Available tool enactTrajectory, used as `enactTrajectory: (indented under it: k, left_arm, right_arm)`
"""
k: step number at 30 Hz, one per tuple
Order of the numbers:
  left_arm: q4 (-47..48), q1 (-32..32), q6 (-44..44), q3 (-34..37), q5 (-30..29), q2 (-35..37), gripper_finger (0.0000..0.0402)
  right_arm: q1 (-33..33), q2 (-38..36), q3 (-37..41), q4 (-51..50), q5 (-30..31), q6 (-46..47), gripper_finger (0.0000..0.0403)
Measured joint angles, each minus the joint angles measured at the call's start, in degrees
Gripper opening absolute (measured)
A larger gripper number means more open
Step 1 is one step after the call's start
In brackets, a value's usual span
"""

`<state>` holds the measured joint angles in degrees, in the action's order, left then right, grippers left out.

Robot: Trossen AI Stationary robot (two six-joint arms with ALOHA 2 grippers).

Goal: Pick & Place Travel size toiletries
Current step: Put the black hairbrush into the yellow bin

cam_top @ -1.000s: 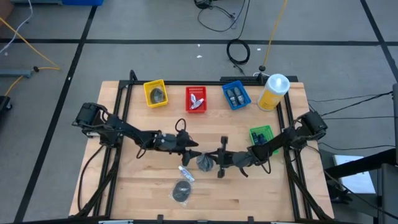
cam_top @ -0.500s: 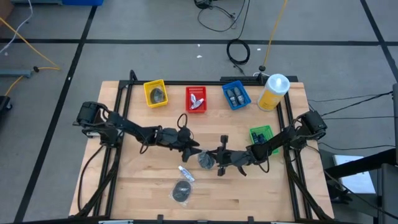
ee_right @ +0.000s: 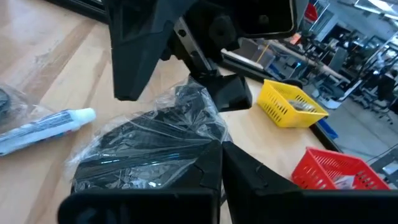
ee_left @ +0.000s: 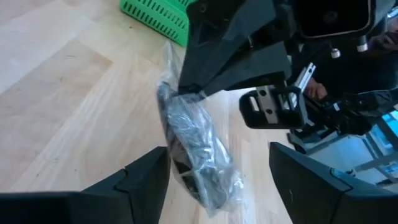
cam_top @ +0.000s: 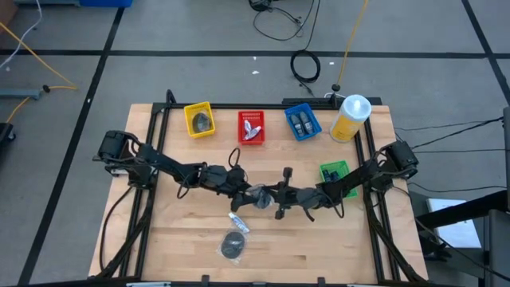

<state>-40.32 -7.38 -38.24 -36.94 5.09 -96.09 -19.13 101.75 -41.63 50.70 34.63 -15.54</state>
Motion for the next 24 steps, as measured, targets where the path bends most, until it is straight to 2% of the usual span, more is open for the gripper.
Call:
enactTrajectory:
  k: [6, 17, 24]
  left_arm:
    - [-0.26, -0.17, 0.05, 0.0, 0.04, 0.0, 0.0223]
    - [-0.16, -0.15, 2.57, 0.0, -0.1, 0.0, 0.0092]
    - [0.15, -0.15, 3.75, 0.04, -0.24, -0.04, 0.0025]
  right_arm:
    - [0.04, 0.0, 0.0, 1.23, -0.15, -0.39, 0.0]
    - [-0.09, 0.0, 0.0, 0.96, -0.35, -0.19, 0.0001]
    - [-0.12, 0.0, 0.0, 0.98, -0.42, -0.19, 0.0014]
